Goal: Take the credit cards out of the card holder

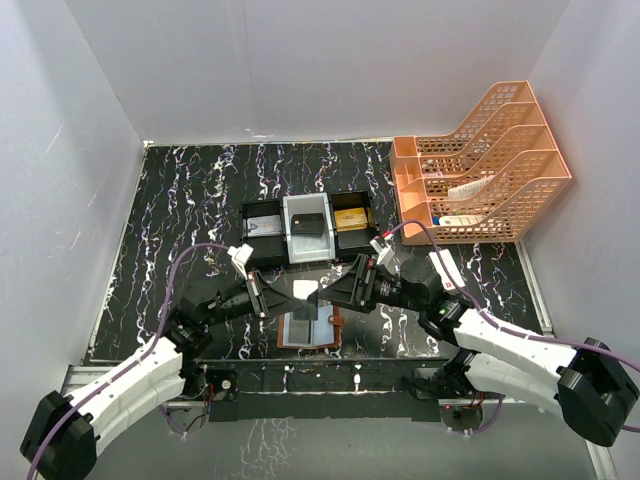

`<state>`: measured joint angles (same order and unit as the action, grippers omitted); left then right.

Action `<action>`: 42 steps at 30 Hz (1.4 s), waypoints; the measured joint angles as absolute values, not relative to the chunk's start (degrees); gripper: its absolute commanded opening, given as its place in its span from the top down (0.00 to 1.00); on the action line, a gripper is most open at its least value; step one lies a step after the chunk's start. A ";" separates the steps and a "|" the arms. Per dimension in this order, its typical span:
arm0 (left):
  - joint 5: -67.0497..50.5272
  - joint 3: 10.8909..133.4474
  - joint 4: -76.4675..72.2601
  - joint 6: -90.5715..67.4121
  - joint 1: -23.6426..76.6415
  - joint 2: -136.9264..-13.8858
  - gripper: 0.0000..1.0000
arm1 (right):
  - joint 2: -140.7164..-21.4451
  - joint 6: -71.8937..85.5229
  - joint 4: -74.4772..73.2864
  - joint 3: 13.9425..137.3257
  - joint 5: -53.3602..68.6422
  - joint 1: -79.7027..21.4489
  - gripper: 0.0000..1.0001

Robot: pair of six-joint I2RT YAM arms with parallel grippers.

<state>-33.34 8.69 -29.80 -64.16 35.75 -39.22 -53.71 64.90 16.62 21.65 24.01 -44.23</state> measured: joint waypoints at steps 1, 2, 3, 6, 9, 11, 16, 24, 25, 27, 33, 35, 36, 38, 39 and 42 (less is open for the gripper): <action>-33.06 9.45 -29.21 -64.16 35.75 -38.48 1.00 | -53.54 65.65 17.23 21.34 24.05 -44.23 0.06; -32.71 10.28 -28.69 -64.16 35.75 -37.93 1.00 | -53.34 66.24 17.96 20.99 24.05 -44.23 0.08; -32.36 11.16 -28.36 -64.18 35.75 -37.67 1.00 | -53.23 67.02 18.55 20.78 24.03 -44.23 0.10; -31.88 13.67 -28.23 -64.53 35.75 -38.13 1.00 | -53.32 68.12 19.84 20.78 23.97 -44.21 0.16; -31.70 16.12 -28.23 -64.82 35.75 -40.07 1.00 | -55.18 69.45 22.37 21.37 24.53 -44.21 0.19; -31.73 17.85 -28.25 -64.99 35.73 -41.98 1.00 | -57.87 69.78 22.92 22.98 25.76 -44.18 0.22; -31.75 20.18 -28.16 -65.21 35.73 -44.29 1.00 | -64.36 70.70 25.67 27.70 28.84 -44.18 0.29; -31.66 20.21 -23.88 -65.56 35.73 -41.21 1.00 | -64.88 71.92 29.43 27.75 30.92 -42.65 0.47; -31.66 20.05 -23.55 -65.69 35.73 -40.47 1.00 | -64.45 71.90 29.52 27.59 31.11 -41.78 0.51; -31.66 19.68 -23.29 -66.13 35.73 -39.27 1.00 | -63.18 71.70 29.85 27.16 31.75 -39.72 0.55; -31.68 19.16 -23.88 -67.72 35.73 -39.55 1.00 | -64.34 70.72 33.15 27.27 37.26 -37.12 0.69; -31.70 19.05 -24.01 -68.10 35.73 -40.23 1.00 | -65.71 70.85 34.26 27.31 39.35 -37.12 0.69; -31.68 19.00 -24.03 -68.23 35.73 -40.53 1.00 | -66.11 70.85 34.57 27.31 40.12 -37.15 0.69; -31.57 18.87 -24.16 -68.62 35.73 -40.69 1.00 | -66.11 70.81 34.72 27.31 40.99 -37.15 0.70; -31.48 18.70 -24.60 -68.95 35.73 -40.69 1.00 | -66.04 70.74 35.05 27.31 41.30 -37.15 0.73; -31.27 18.31 -26.72 -70.17 35.73 -40.66 1.00 | -66.00 70.59 35.97 27.31 42.26 -37.15 0.78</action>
